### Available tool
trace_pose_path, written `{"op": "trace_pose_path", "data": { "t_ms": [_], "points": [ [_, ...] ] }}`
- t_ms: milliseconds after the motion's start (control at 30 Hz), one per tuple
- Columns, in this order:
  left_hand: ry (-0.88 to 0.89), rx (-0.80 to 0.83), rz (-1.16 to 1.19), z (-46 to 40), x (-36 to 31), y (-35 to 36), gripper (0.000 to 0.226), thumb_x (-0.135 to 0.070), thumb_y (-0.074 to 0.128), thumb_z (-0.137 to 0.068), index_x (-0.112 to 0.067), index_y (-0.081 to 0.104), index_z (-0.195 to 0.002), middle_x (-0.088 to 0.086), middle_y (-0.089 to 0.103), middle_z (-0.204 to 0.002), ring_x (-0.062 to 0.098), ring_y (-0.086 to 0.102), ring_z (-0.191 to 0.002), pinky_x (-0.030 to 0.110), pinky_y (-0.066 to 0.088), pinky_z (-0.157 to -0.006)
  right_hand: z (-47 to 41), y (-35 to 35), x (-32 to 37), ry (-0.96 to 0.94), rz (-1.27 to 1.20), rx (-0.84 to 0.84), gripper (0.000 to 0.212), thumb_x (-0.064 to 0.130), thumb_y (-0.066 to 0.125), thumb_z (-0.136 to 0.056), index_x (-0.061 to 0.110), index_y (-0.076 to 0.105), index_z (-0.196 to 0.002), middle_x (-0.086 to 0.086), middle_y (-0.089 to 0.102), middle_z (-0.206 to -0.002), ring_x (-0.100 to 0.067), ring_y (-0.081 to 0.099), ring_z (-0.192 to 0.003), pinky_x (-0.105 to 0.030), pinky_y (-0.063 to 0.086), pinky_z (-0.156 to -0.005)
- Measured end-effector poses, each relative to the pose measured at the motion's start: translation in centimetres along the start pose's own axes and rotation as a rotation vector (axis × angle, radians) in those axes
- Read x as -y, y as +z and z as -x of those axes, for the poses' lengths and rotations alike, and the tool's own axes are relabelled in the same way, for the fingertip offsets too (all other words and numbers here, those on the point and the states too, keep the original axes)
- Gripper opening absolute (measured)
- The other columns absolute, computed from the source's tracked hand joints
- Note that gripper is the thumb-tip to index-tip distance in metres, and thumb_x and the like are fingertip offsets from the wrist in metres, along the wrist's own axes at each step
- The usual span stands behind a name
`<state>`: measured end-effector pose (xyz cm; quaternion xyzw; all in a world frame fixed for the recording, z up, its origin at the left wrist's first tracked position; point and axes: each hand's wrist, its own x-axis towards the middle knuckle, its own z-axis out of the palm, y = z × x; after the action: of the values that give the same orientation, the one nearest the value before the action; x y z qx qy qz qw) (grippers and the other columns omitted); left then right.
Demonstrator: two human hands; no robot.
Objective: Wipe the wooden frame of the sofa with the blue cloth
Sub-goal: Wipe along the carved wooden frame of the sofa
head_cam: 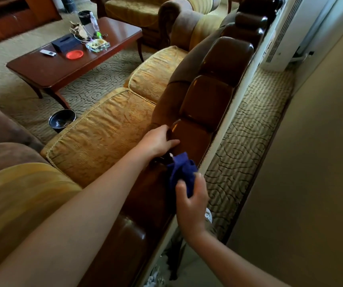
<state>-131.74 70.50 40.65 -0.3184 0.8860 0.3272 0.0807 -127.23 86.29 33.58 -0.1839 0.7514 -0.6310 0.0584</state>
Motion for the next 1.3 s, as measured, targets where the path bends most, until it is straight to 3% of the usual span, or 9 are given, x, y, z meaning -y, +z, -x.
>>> {"op": "trace_pose_path", "data": {
  "t_ms": [167, 300, 400, 600, 800, 900, 1000, 1167, 1300],
  "points": [
    [-0.107, -0.005, 0.214, 2.0, 2.1, -1.5, 0.042, -0.016, 0.047, -0.098, -0.011, 0.04, -0.14, 0.014, 0.048, -0.138, 0.027, 0.047, -0.125, 0.038, 0.037, -0.104, -4.3, 0.2, 2.1, -0.283, 0.387, 0.117, 0.027, 0.038, 0.055, -0.081, 0.014, 0.059, -0.094, 0.006, 0.048, -0.088, -0.016, 0.05, -0.076, -0.027, 0.039, -0.061],
    [-0.206, -0.039, 0.247, 4.1, 4.4, -3.1, 0.034, -0.014, 0.036, -0.1, -0.01, 0.051, -0.13, 0.015, 0.059, -0.12, 0.03, 0.058, -0.11, 0.04, 0.047, -0.094, -9.9, 2.3, 3.8, -0.382, 0.835, 0.232, 0.03, 0.035, 0.052, -0.092, 0.016, 0.06, -0.114, -0.006, 0.055, -0.11, -0.026, 0.051, -0.1, -0.036, 0.042, -0.075],
    [-0.269, -0.015, 0.263, 5.0, 5.8, -3.4, 0.032, -0.01, 0.034, -0.098, -0.009, 0.057, -0.121, 0.017, 0.062, -0.111, 0.033, 0.062, -0.103, 0.038, 0.051, -0.083, -11.5, 4.9, 5.1, -0.424, 0.939, 0.488, 0.033, 0.04, 0.046, -0.094, 0.021, 0.06, -0.116, -0.006, 0.053, -0.113, -0.027, 0.049, -0.106, -0.039, 0.042, -0.078],
    [-0.454, 0.067, 0.159, 7.2, 8.7, -5.0, 0.028, -0.003, 0.036, -0.098, -0.012, 0.061, -0.105, 0.016, 0.063, -0.109, 0.028, 0.061, -0.095, 0.037, 0.051, -0.077, -9.7, 10.2, 6.5, -0.602, 1.142, 1.067, 0.033, 0.049, 0.048, -0.09, 0.02, 0.062, -0.095, 0.001, 0.063, -0.092, -0.023, 0.058, -0.088, -0.03, 0.035, -0.056],
    [-0.549, 0.22, 0.083, 10.6, 11.6, -6.2, 0.03, -0.005, 0.039, -0.096, -0.016, 0.061, -0.114, 0.004, 0.059, -0.099, 0.018, 0.059, -0.088, 0.033, 0.054, -0.073, -2.1, 15.6, 9.2, -0.412, 1.085, 1.813, 0.049, 0.033, 0.054, -0.094, 0.005, 0.047, -0.134, -0.013, 0.052, -0.134, -0.028, 0.05, -0.118, -0.036, 0.041, -0.095],
    [-0.589, 0.257, 0.126, 13.3, 13.5, -6.3, 0.031, -0.008, 0.038, -0.098, -0.018, 0.059, -0.118, 0.001, 0.056, -0.098, 0.015, 0.056, -0.087, 0.031, 0.054, -0.072, 1.2, 16.2, 9.7, -0.431, 0.998, 1.89, 0.048, 0.024, 0.05, -0.098, -0.002, 0.04, -0.137, -0.017, 0.046, -0.137, -0.029, 0.044, -0.127, -0.031, 0.037, -0.099],
    [-0.625, 0.264, 0.219, 16.1, 15.9, -6.3, 0.031, -0.012, 0.035, -0.101, -0.016, 0.056, -0.123, 0.004, 0.062, -0.103, 0.015, 0.061, -0.089, 0.031, 0.054, -0.073, 0.4, 15.4, 10.1, -0.466, 1.002, 1.887, 0.042, 0.033, 0.044, -0.099, 0.003, 0.051, -0.129, -0.006, 0.056, -0.119, -0.02, 0.054, -0.105, -0.015, 0.043, -0.081],
    [-0.603, 0.228, 0.262, 19.5, 18.4, -6.4, 0.031, -0.013, 0.035, -0.102, -0.017, 0.053, -0.126, 0.005, 0.063, -0.114, 0.016, 0.061, -0.1, 0.032, 0.054, -0.075, -2.6, 15.1, 9.4, -0.412, 1.319, 1.611, 0.048, 0.051, 0.043, -0.094, 0.013, 0.061, -0.115, -0.001, 0.058, -0.104, -0.019, 0.053, -0.084, -0.033, 0.042, -0.077],
    [-0.52, 0.198, 0.269, 21.1, 20.0, -6.2, 0.031, -0.013, 0.035, -0.102, -0.017, 0.053, -0.127, 0.002, 0.062, -0.106, 0.014, 0.061, -0.097, 0.029, 0.052, -0.072, 1.5, 15.1, 10.6, -0.39, 1.231, 1.628, 0.043, 0.053, 0.044, -0.093, 0.015, 0.065, -0.097, 0.003, 0.063, -0.089, -0.014, 0.055, -0.069, -0.031, 0.044, -0.068]
  ]
}}
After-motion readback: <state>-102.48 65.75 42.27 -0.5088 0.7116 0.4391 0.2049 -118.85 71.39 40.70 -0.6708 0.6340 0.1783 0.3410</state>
